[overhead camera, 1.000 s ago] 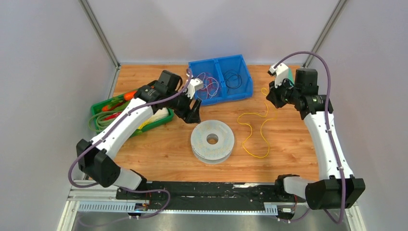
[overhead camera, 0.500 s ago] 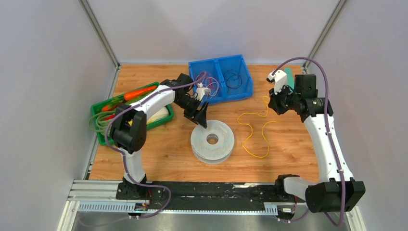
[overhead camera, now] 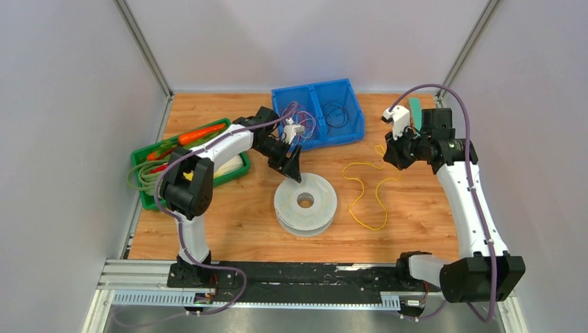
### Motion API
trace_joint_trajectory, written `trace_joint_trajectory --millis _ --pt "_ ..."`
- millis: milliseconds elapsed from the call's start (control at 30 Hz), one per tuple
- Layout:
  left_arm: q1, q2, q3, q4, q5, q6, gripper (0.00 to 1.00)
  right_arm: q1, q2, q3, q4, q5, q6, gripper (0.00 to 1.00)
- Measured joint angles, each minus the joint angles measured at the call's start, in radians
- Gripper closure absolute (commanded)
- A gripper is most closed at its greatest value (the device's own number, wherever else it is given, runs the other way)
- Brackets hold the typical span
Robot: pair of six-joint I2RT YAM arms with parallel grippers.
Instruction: Wrap the cables
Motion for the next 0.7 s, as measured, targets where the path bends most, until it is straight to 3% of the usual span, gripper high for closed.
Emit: trace_joint_trajectory --millis 467,700 --pt "0.002 -0.067 -0.051 0.052 -0.119 0.037 0.18 0.0 0.023 0.005 -0.016 -0.056 0.002 1.0" --pt "0.002 -0.016 -0.054 0.047 -0.071 0.041 0.3 0.0 0.036 0.02 -0.034 -0.091 0.0 1.0"
